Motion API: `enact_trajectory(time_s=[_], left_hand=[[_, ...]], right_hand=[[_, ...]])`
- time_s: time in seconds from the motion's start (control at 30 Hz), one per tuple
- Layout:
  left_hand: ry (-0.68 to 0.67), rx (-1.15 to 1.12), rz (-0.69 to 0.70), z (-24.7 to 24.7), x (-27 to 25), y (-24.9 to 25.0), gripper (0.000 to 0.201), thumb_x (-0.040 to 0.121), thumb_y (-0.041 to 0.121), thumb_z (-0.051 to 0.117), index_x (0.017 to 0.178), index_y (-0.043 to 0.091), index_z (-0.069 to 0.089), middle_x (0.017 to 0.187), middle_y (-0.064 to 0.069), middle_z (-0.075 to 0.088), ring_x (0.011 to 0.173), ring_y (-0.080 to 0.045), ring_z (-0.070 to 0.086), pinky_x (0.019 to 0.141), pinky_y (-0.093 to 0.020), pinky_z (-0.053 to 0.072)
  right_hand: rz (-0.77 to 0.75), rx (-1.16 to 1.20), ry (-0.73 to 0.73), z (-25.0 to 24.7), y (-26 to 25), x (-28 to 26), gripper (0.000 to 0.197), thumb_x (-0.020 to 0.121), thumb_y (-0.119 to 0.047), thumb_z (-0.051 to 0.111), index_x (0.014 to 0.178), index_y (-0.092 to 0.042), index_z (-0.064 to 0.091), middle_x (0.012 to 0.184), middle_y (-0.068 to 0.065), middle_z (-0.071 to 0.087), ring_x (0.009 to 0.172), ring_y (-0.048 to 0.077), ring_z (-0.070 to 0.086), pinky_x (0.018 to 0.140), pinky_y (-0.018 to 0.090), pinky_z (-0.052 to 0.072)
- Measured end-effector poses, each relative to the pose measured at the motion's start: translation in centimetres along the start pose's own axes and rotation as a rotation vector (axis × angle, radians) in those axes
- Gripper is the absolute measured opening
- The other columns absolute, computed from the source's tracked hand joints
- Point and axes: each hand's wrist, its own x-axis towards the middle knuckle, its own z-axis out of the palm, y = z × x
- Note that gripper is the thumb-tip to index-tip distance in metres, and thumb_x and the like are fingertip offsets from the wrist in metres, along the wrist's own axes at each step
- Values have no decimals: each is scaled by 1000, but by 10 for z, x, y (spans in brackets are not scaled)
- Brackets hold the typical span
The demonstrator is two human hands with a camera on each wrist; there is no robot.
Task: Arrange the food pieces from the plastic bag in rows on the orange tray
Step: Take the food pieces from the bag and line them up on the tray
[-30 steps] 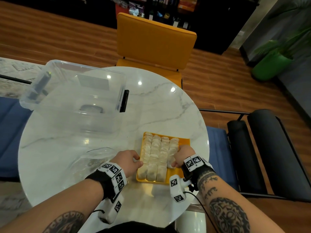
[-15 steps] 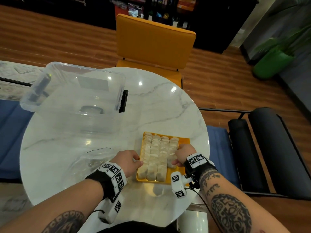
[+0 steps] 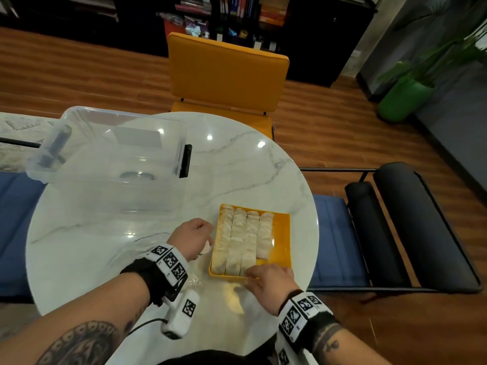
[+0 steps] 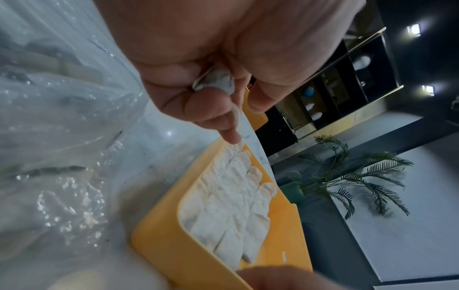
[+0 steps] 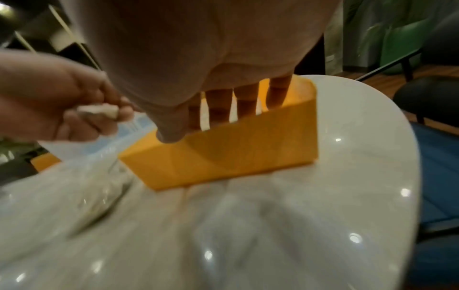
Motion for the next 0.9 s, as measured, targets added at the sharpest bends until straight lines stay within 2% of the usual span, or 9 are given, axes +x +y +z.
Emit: enact_trajectory(time_s=[0.1, 0.2, 0.33, 0.43, 0.57, 0.63, 0.77, 0.83, 0.9], left_hand=[[-18, -38, -12, -1, -3, 0, 19, 96, 34, 51, 97, 20, 64, 81, 3, 73, 65, -19, 58, 47, -25, 42], [-24, -47, -26, -2, -10, -2, 19, 96, 32, 50, 100, 20, 64, 83, 2, 74, 69, -19, 59, 49, -25, 43], [-66, -260, -100, -3, -23, 1, 27, 95, 14, 41, 108, 16, 64, 92, -6, 72, 84, -18, 57, 56, -26, 46], [-110, -469, -143, -4, -31, 8, 34, 90, -2, 40, 114, 10, 61, 96, -11, 68, 91, -24, 56, 62, -31, 51], [-167, -565, -40, -9, -38, 14, 52, 83, -22, 36, 121, 8, 55, 111, -13, 64, 100, -27, 60, 75, -39, 59], [-186, -598, 30, -10, -40, 15, 58, 77, -25, 44, 119, 13, 56, 118, -13, 62, 106, -29, 62, 80, -42, 59], [-206, -587, 158, -6, -43, 20, 68, 61, -4, 63, 122, 24, 56, 121, -2, 67, 99, -22, 65, 88, -43, 55], [-218, -591, 200, -2, -45, 23, 72, 63, -1, 69, 127, 27, 54, 121, 2, 68, 95, -19, 67, 89, -41, 54], [-223, -600, 229, 2, -45, 25, 73, 70, -7, 72, 131, 27, 50, 122, 3, 68, 98, -21, 68, 92, -42, 53]], right_hand=[[11, 16, 15, 17, 5, -2, 31, 102, -39, 37, 125, -36, 59, 121, -7, 64, 117, 20, 53, 97, 39, 29], [9, 40, 34, 24, 10, -1, 33, 104, -29, 36, 126, -35, 59, 122, -7, 63, 117, 21, 54, 103, 37, 27], [-25, -13, 21, 22, 13, 0, 40, 100, -17, 39, 129, -39, 56, 123, -8, 62, 121, 17, 53, 110, 39, 22], [-22, -26, -16, 18, 12, 0, 39, 101, -19, 40, 132, -38, 54, 128, -8, 60, 126, 17, 50, 113, 41, 19], [-7, 54, 57, 14, 8, -4, 32, 100, -41, 43, 130, -37, 55, 132, -12, 58, 129, 13, 47, 116, 40, 16], [-37, 133, 155, 7, 1, -6, 37, 98, -49, 47, 131, -37, 55, 133, -16, 57, 128, 9, 48, 115, 36, 23], [-94, 526, 344, -24, -26, -8, 41, 94, -49, 57, 130, -30, 57, 113, -19, 60, 105, 2, 58, 97, 29, 48], [-71, 686, 372, -40, -41, -4, 38, 92, -46, 61, 127, -30, 56, 105, -16, 62, 95, 0, 60, 88, 23, 50], [-38, 737, 386, -48, -48, 3, 24, 92, -41, 64, 115, -37, 58, 96, -12, 66, 87, 5, 64, 85, 27, 53]])
